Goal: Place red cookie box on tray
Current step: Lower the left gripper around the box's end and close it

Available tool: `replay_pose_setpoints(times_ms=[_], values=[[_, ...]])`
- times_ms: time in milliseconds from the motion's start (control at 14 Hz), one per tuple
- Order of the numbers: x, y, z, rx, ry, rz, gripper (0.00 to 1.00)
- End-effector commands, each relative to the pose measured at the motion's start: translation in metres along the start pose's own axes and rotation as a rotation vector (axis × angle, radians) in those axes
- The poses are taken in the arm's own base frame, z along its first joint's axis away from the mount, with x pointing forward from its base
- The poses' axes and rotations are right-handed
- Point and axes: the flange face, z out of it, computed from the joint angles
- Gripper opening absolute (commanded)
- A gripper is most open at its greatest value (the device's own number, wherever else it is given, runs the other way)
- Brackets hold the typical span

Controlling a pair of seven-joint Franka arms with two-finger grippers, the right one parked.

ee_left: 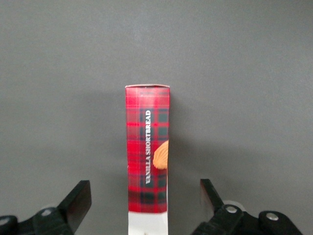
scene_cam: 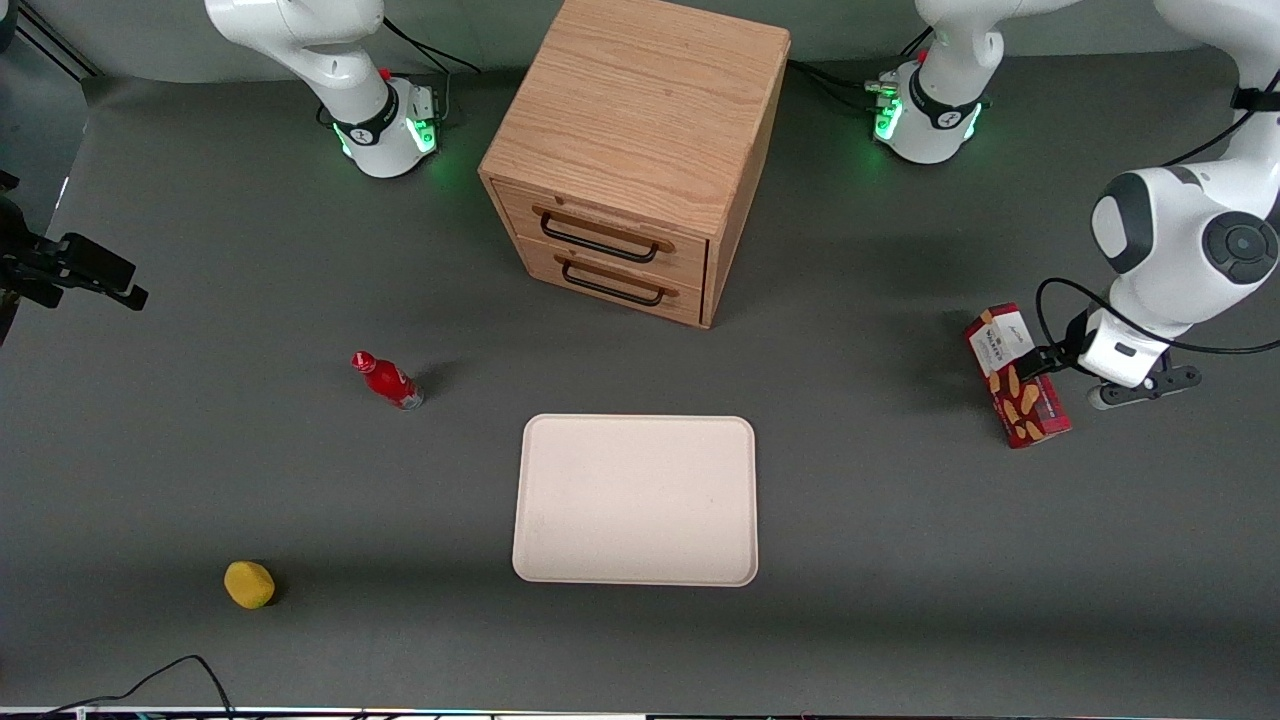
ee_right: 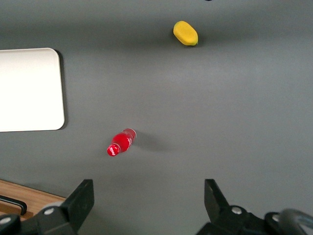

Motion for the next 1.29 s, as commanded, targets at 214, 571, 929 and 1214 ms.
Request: replay_pose_setpoints(times_ms=[214,571,929,1214], values=[[-0.010,0.001,0.040,-0.018,0.053,-0.019,0.98],[-0.016,-0.001,0.054,-0.020,0.056,-0.017,0.90],[-0.019,-0.004,0.056,-0.018,0.049,-0.008,0.48],[-0.024,-0.005,0.043,-0.012,0.030,-0.001,0.37]])
